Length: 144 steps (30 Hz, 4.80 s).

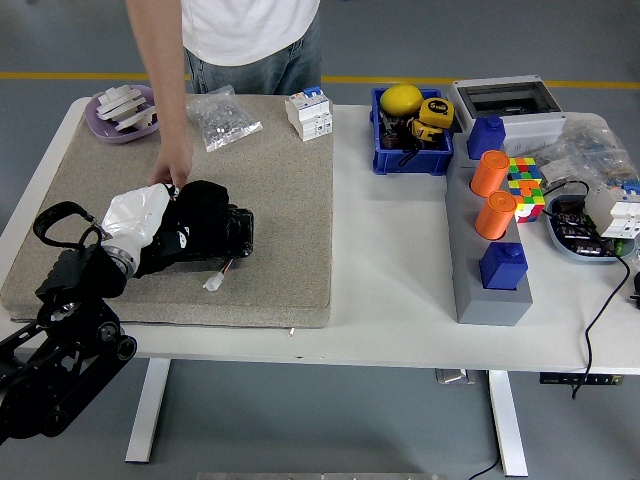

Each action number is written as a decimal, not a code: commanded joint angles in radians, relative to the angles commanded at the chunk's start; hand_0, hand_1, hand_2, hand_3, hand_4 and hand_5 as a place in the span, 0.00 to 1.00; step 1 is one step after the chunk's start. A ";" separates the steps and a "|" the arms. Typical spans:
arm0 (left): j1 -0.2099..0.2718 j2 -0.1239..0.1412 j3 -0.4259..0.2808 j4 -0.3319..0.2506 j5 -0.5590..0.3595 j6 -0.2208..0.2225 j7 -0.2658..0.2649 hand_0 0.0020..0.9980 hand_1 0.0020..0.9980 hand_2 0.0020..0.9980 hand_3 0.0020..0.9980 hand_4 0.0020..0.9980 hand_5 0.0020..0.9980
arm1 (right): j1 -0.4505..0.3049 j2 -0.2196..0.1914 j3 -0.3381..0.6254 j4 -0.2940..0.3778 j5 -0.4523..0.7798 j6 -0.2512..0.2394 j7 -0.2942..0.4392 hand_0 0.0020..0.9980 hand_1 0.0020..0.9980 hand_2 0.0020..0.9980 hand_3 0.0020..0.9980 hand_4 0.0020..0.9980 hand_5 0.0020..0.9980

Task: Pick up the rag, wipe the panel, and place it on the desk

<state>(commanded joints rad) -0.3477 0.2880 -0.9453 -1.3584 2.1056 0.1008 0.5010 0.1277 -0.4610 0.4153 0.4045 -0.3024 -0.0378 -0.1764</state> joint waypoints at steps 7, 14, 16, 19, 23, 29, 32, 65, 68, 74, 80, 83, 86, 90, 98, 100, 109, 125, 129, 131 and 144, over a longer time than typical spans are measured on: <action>-0.042 -0.020 0.070 0.003 -0.012 -0.003 0.002 0.23 0.18 0.55 0.52 0.11 0.00 | 0.001 -0.002 -0.004 0.000 0.002 0.001 0.000 0.74 0.55 0.66 0.63 1.00 0.62; -0.071 -0.030 0.124 0.001 -0.018 -0.011 0.009 0.23 0.18 0.55 0.52 0.11 0.00 | 0.004 -0.003 -0.005 0.000 0.002 0.001 0.000 0.74 0.55 0.66 0.63 1.00 0.62; -0.079 -0.033 0.136 0.000 -0.018 -0.012 0.011 0.23 0.18 0.55 0.52 0.11 0.00 | 0.005 -0.002 -0.006 0.000 0.003 0.001 0.000 0.74 0.55 0.66 0.63 1.00 0.62; -0.085 -0.038 0.145 0.003 -0.018 -0.013 0.013 0.23 0.18 0.55 0.52 0.11 0.00 | 0.006 -0.002 -0.007 0.000 0.003 0.001 0.000 0.74 0.55 0.66 0.63 1.00 0.62; -0.082 -0.039 0.139 0.005 -0.016 -0.012 0.014 0.23 0.18 0.55 0.52 0.11 0.00 | 0.007 -0.002 -0.006 0.000 0.003 0.001 0.000 0.74 0.55 0.66 0.63 1.00 0.62; -0.066 -0.032 0.102 0.017 -0.003 -0.012 0.016 0.23 0.18 0.55 0.52 0.11 0.00 | 0.003 -0.002 -0.005 -0.001 0.004 0.002 0.000 0.74 0.55 0.66 0.63 1.00 0.62; -0.058 -0.029 0.077 0.027 0.004 -0.012 0.017 0.23 0.18 0.55 0.52 0.11 0.00 | 0.003 -0.002 -0.004 -0.001 0.003 0.001 0.000 0.74 0.55 0.66 0.63 1.00 0.62; 0.053 0.051 -0.242 0.106 0.091 -0.016 0.030 0.23 0.18 0.54 0.52 0.11 0.00 | 0.002 -0.008 0.006 0.000 -0.002 -0.001 -0.002 0.74 0.55 0.66 0.63 1.00 0.62; 0.061 0.055 -0.263 0.111 0.099 -0.015 0.034 0.23 0.18 0.54 0.52 0.11 0.00 | 0.001 -0.008 0.007 0.000 -0.002 -0.001 -0.002 0.74 0.55 0.66 0.63 1.00 0.62; 0.070 0.060 -0.284 0.116 0.104 -0.013 0.037 0.23 0.18 0.54 0.52 0.11 0.00 | 0.001 -0.009 0.005 0.000 -0.002 -0.001 -0.003 0.74 0.55 0.66 0.63 1.00 0.62; 0.078 0.061 -0.277 0.099 0.104 -0.011 0.040 0.23 0.18 0.54 0.52 0.11 0.00 | 0.001 -0.009 0.005 0.001 -0.004 -0.002 -0.003 0.74 0.55 0.66 0.63 1.00 0.62; 0.080 0.060 -0.266 0.082 0.104 -0.010 0.041 0.23 0.18 0.54 0.52 0.11 0.00 | 0.001 -0.009 0.005 0.000 -0.004 -0.002 -0.003 0.74 0.55 0.66 0.63 1.00 0.62; 0.081 0.061 -0.258 0.066 0.105 -0.011 0.045 0.23 0.18 0.54 0.52 0.12 0.00 | 0.002 -0.009 0.005 0.000 -0.003 -0.002 -0.003 0.74 0.55 0.66 0.63 1.00 0.62; 0.080 0.062 -0.240 0.053 0.099 -0.011 0.048 0.23 0.17 0.54 0.52 0.12 0.00 | 0.002 -0.009 0.007 0.000 -0.003 -0.002 -0.003 0.74 0.55 0.66 0.63 1.00 0.62; 0.075 0.055 -0.177 0.023 0.081 -0.011 0.052 0.23 0.18 0.54 0.52 0.12 0.00 | 0.003 -0.009 0.008 -0.001 -0.003 -0.002 -0.002 0.74 0.55 0.66 0.63 1.00 0.62; 0.069 0.053 -0.158 0.018 0.076 -0.011 0.054 0.23 0.18 0.54 0.52 0.12 0.00 | 0.003 -0.009 0.008 -0.001 -0.003 -0.002 -0.001 0.74 0.55 0.66 0.63 1.00 0.62; 0.032 0.040 -0.066 -0.003 0.048 -0.011 0.061 0.23 0.17 0.54 0.52 0.12 0.00 | 0.005 -0.010 0.007 -0.001 -0.002 -0.002 -0.002 0.74 0.55 0.66 0.63 1.00 0.62; -0.039 0.020 0.093 -0.040 0.031 -0.016 0.073 0.23 0.17 0.54 0.52 0.12 0.00 | 0.010 -0.011 0.001 0.000 0.000 -0.002 -0.002 0.74 0.55 0.66 0.63 1.00 0.62; -0.049 0.016 0.126 -0.052 0.026 -0.019 0.077 0.23 0.17 0.54 0.52 0.12 0.00 | 0.011 -0.010 0.000 0.000 0.001 -0.001 -0.001 0.74 0.55 0.66 0.63 1.00 0.62; -0.055 0.014 0.142 -0.058 0.025 -0.019 0.078 0.23 0.17 0.54 0.52 0.12 0.00 | 0.010 -0.010 -0.001 -0.001 0.002 -0.001 -0.001 0.74 0.55 0.66 0.63 1.00 0.62; -0.051 0.006 0.146 -0.064 0.028 -0.019 0.085 0.23 0.17 0.54 0.51 0.12 0.00 | 0.009 -0.010 0.000 -0.001 0.003 -0.001 -0.001 0.74 0.55 0.66 0.63 1.00 0.62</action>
<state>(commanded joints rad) -0.3990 0.2945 -0.7988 -1.4219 2.1340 0.0816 0.5862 0.1371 -0.4706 0.4149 0.4031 -0.2989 -0.0390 -0.1773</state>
